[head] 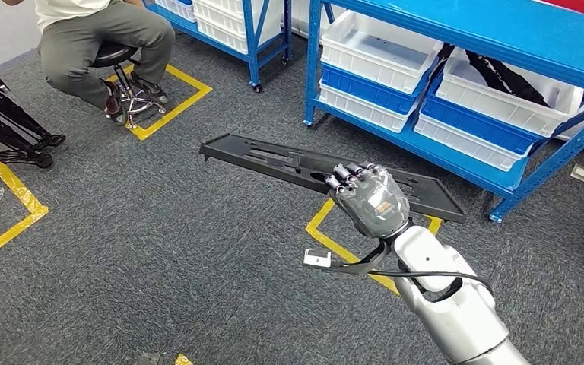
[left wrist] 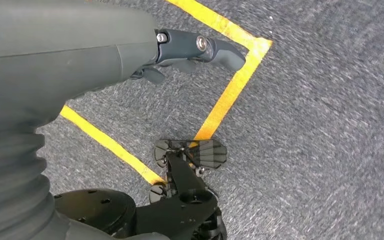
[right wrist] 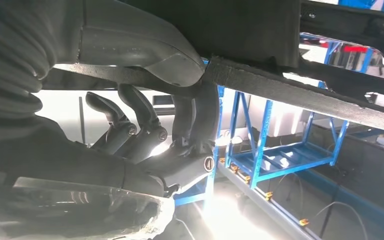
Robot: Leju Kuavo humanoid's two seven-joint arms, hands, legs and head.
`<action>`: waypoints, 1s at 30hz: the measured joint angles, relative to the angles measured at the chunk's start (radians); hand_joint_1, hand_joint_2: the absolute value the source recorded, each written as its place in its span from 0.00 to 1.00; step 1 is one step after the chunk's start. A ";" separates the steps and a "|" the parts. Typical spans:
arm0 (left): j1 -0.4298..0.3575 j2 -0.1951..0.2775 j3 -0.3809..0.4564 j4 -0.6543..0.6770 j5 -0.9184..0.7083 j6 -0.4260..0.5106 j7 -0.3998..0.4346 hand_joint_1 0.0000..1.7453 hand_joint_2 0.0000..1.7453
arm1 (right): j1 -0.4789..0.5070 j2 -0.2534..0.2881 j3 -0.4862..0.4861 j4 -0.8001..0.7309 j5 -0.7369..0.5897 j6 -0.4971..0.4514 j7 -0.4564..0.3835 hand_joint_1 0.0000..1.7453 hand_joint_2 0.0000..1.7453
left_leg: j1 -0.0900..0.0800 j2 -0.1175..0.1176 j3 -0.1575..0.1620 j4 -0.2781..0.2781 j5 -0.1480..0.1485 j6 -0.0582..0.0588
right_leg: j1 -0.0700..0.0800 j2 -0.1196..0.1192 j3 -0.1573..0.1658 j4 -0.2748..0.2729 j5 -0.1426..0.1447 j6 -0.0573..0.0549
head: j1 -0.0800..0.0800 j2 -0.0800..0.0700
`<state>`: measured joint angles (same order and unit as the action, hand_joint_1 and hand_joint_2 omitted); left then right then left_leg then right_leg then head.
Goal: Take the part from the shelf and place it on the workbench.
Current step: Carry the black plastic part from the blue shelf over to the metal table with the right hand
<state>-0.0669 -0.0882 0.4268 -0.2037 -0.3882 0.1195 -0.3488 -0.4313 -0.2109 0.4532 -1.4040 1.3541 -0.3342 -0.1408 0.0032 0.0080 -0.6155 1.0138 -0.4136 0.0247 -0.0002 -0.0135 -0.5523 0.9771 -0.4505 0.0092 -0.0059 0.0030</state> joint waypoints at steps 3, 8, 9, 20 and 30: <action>-0.002 -0.002 0.000 0.000 -0.002 0.001 0.002 0.00 1.00 | -0.007 -0.003 -0.001 0.000 0.002 0.000 -0.003 0.97 1.00 | 0.006 -0.008 0.011 -0.024 0.014 0.017 | 0.001 -0.001 -0.028 0.054 -0.031 0.005 | 0.002 0.000; -0.005 -0.004 0.000 0.000 -0.006 0.003 0.008 0.00 1.00 | -0.013 -0.006 0.002 0.005 0.005 0.000 -0.007 0.97 1.00 | 0.006 -0.029 0.012 -0.029 0.018 0.023 | -0.009 0.009 -0.158 0.302 -0.113 0.010 | 0.006 0.000; -0.005 -0.004 0.000 0.000 -0.007 0.003 0.009 0.00 1.00 | -0.014 -0.007 0.003 0.006 0.005 0.000 -0.007 0.97 1.00 | 0.007 -0.034 0.012 -0.028 0.018 0.022 | -0.013 0.009 -0.139 0.259 -0.090 0.021 | 0.006 0.000; -0.003 -0.006 0.017 0.000 -0.010 0.006 0.008 0.00 1.00 | -0.045 0.001 0.021 0.010 0.006 0.000 -0.009 0.97 1.00 | 0.012 -0.019 -0.070 0.146 -0.079 -0.033 | -0.026 0.009 -0.013 -0.002 0.019 -0.006 | 0.000 0.000; -0.006 -0.006 0.020 0.000 -0.011 0.006 0.007 0.00 1.00 | -0.047 0.004 0.032 0.014 0.006 0.000 -0.010 0.97 1.00 | 0.000 0.017 -0.001 -0.002 0.002 -0.008 | -0.002 -0.027 -0.005 -0.002 0.007 0.001 | 0.000 0.000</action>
<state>-0.0730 -0.0941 0.4467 -0.2037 -0.3995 0.1259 -0.3417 -0.4787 -0.2072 0.4854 -1.3901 1.3603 -0.3345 -0.1506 0.0033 0.0252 -0.6169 1.0119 -0.4111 0.0164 -0.0019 -0.0405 -0.5573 0.9755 -0.4431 0.0101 -0.0056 0.0031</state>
